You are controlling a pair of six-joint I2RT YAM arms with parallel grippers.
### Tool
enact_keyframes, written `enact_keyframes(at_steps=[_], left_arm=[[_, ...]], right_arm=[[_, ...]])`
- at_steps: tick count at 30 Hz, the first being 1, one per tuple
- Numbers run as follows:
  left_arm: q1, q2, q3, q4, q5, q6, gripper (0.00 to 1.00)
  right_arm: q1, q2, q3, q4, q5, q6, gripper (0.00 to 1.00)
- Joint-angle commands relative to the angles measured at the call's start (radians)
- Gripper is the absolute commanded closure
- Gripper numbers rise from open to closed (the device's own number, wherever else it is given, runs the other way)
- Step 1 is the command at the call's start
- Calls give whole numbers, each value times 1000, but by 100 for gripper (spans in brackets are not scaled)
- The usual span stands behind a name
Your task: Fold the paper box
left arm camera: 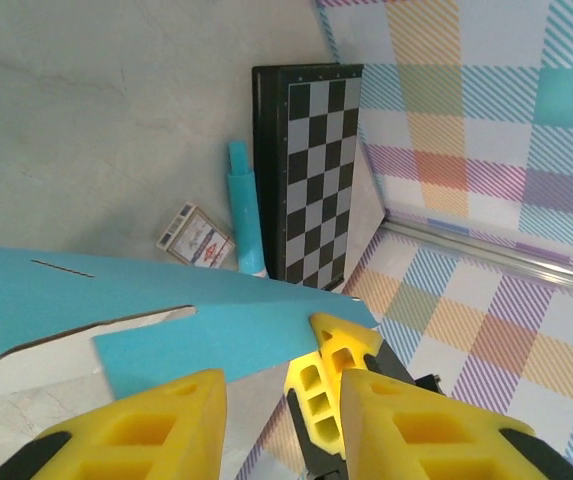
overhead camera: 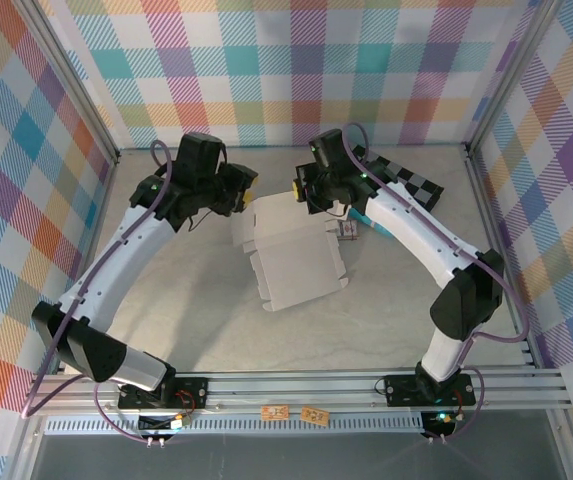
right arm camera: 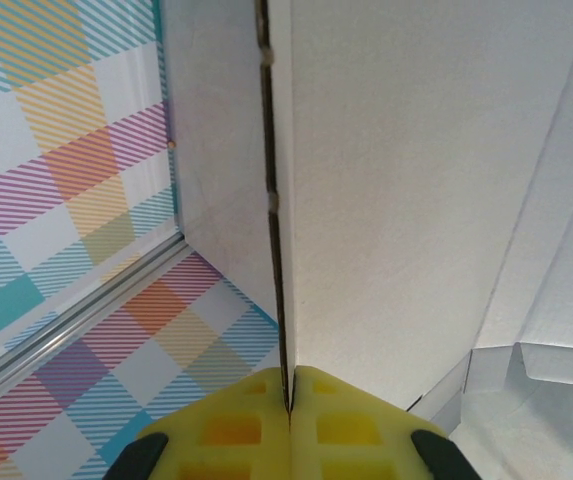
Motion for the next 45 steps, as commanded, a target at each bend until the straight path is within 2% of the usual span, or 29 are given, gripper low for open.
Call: enact_keyframes(at_steps=[1, 5, 8, 13, 20, 29, 45], left_arm=[[20, -29, 20, -37, -32, 19, 66], [35, 29, 131, -113, -55, 99, 64], [27, 42, 98, -85, -13, 84, 64], [18, 34, 31, -39, -4, 65, 63], [-8, 61, 42, -36, 6, 62, 61], [-28, 51, -11, 6, 10, 13, 61], [-42, 45, -70, 144, -31, -172, 64]], right_arm=[[6, -22, 5, 29, 3, -19, 100], [9, -20, 3, 33, 6, -16, 100], [9, -18, 1, 34, 5, -12, 100], [8, -18, 4, 39, 3, -10, 100], [8, -9, 4, 45, 3, -7, 100], [11, 0, 13, 56, -3, -6, 100], [35, -19, -23, 92, -4, -13, 100]])
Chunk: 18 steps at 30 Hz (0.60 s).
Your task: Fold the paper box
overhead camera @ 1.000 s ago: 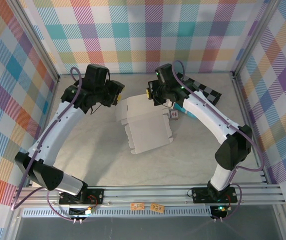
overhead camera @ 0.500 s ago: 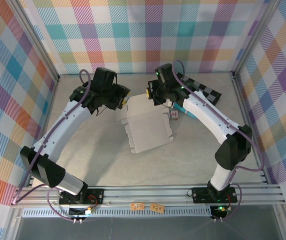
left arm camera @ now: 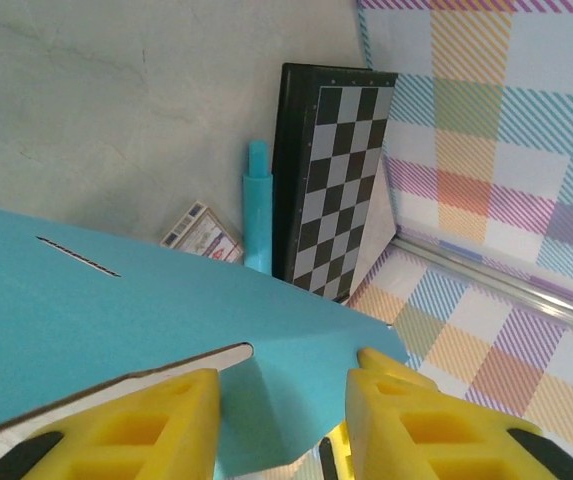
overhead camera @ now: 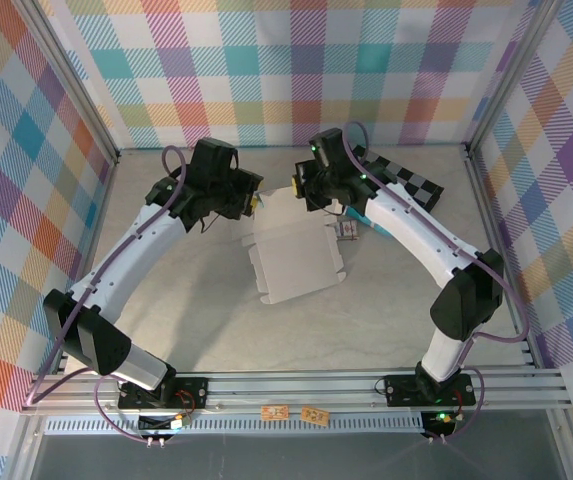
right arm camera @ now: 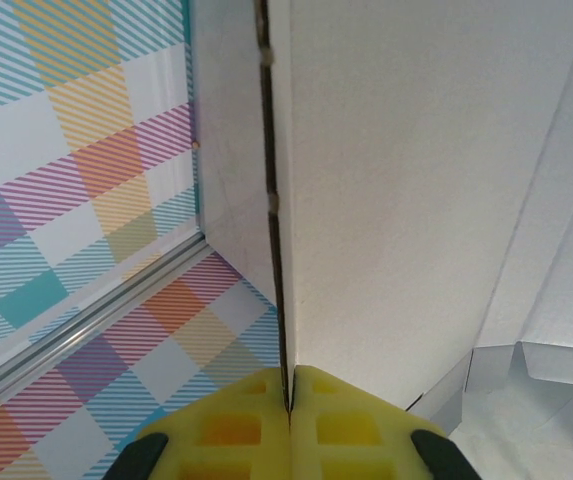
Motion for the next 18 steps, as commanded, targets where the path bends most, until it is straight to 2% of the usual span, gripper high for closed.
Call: enact_keyframes(at_steps=[1, 9, 14, 18], left_arm=[[-14, -21, -13, 58, -17, -54, 66], [-14, -44, -84, 130, -29, -139, 82], [-11, -62, -117, 164, -60, -194, 100], [-8, -74, -130, 181, -75, -214, 100]], right_arm=[[27, -22, -10, 38, -20, -14, 100], [45, -61, -77, 95, -3, 0, 100], [51, -88, -118, 123, 12, -1, 100], [53, -99, -136, 127, 17, 5, 100]])
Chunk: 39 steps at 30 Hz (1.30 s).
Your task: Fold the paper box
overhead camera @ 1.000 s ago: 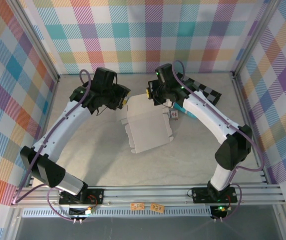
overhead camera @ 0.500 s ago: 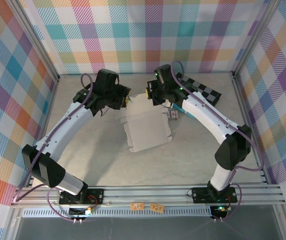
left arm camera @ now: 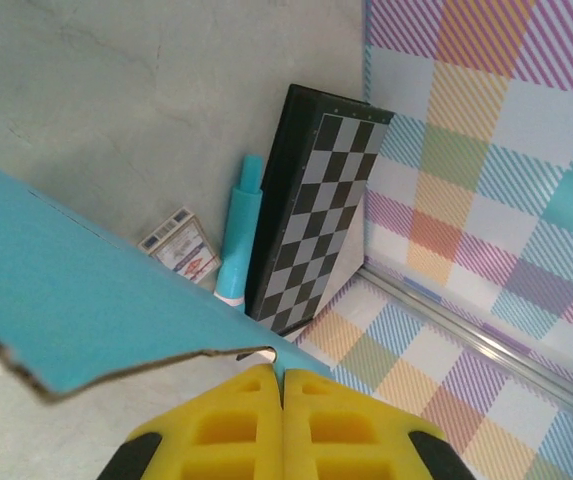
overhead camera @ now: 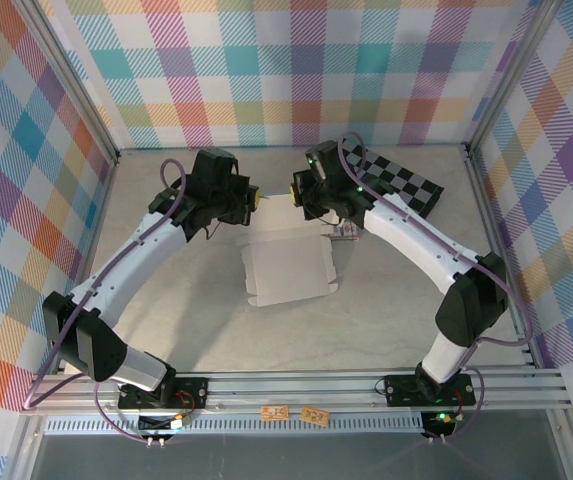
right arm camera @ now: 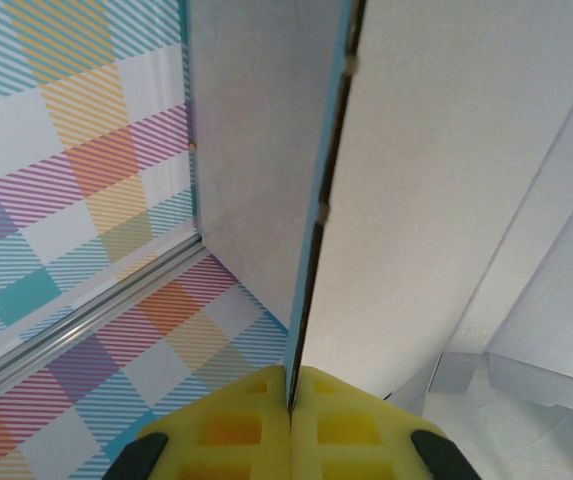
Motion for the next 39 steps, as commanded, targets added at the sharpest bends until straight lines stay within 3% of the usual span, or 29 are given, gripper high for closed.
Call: enact_keyframes(at_steps=[1, 2, 3, 4, 5, 8, 13, 16, 18, 22, 29, 34, 39], left_arm=[[-3, -36, -8, 64, -40, -29, 100], [-1, -38, -8, 73, -33, -18, 100], [4, -36, -5, 86, -20, -7, 91], [11, -34, 0, 106, 1, 18, 72], [21, -34, 12, 112, 25, 70, 61], [75, -60, 57, 91, 66, 249, 54], [260, -179, -39, 50, 158, 473, 61], [330, -241, -176, 51, 156, 626, 76], [352, -261, -310, 153, 195, 665, 88], [352, -241, -535, 455, 303, 671, 97], [318, -92, -730, 990, 449, 605, 95], [238, 39, -764, 1240, 465, 573, 93], [189, 106, -771, 1351, 455, 529, 92]], right_arm=[[21, -52, -9, 21, -26, 3, 100], [21, -52, -9, 21, -24, 8, 100], [21, -54, -6, 13, -20, 12, 100], [20, -55, 1, 0, -13, 18, 100], [19, -57, 8, -17, -7, 25, 100], [-6, -71, 13, -47, -4, 63, 100], [-71, -78, 74, -163, -40, 94, 100], [-97, -80, 88, -198, -62, 122, 100], [-110, -83, 85, -201, -74, 136, 100], [-141, -91, 78, -210, -91, 161, 100], [-185, -87, 60, -201, -116, 204, 100], [-202, -73, 60, -200, -124, 225, 100], [-211, -66, 57, -190, -126, 243, 100]])
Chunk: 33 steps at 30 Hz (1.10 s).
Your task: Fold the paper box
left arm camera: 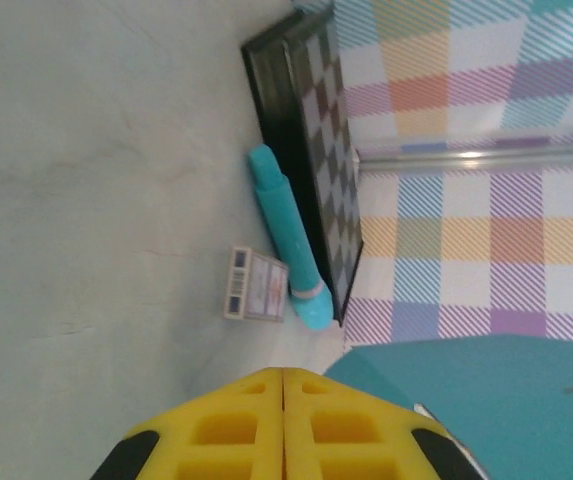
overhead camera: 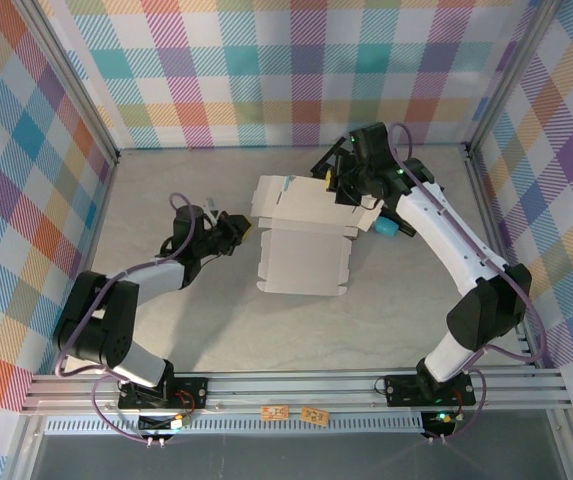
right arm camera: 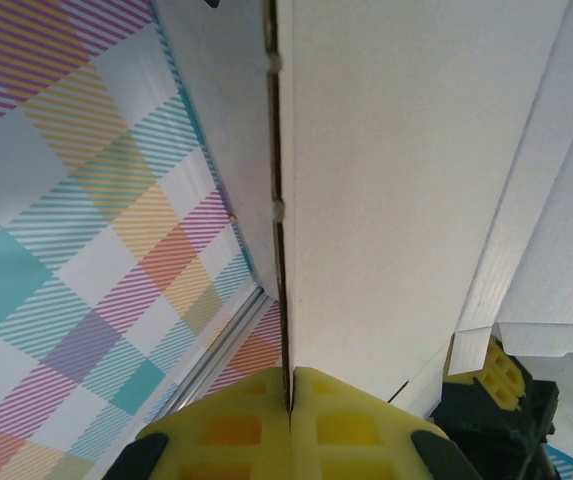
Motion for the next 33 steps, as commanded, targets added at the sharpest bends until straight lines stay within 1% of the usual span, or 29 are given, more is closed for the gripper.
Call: enact_keyframes(at_steps=[1, 7, 10, 12, 15, 20, 24, 28, 33], left_arm=[[-22, 19, -17, 183, 13, -35, 92], [-45, -9, -40, 208, -18, -60, 89], [-58, -37, -59, 189, -37, -54, 85], [-69, -44, -66, 183, -41, -49, 81], [-85, -59, -62, 159, -50, -23, 77], [-109, -70, -31, 80, -49, 34, 74], [-118, -97, -44, 62, -69, 50, 72], [-118, -109, -86, 97, -84, 24, 68], [-118, -46, -109, 260, -86, -63, 67]], right_arm=[[-10, 0, -5, 4, -17, 35, 100], [-22, 0, -30, 42, -32, 56, 100], [-24, -3, -46, 57, -34, 67, 100], [-25, 0, -53, 68, -42, 74, 100], [-25, 2, -55, 69, -50, 74, 100], [-26, 2, -61, 72, -53, 78, 100], [-28, -1, -67, 74, -52, 83, 100], [-37, -6, -72, 77, -52, 86, 100], [-44, -6, -69, 86, -61, 88, 100]])
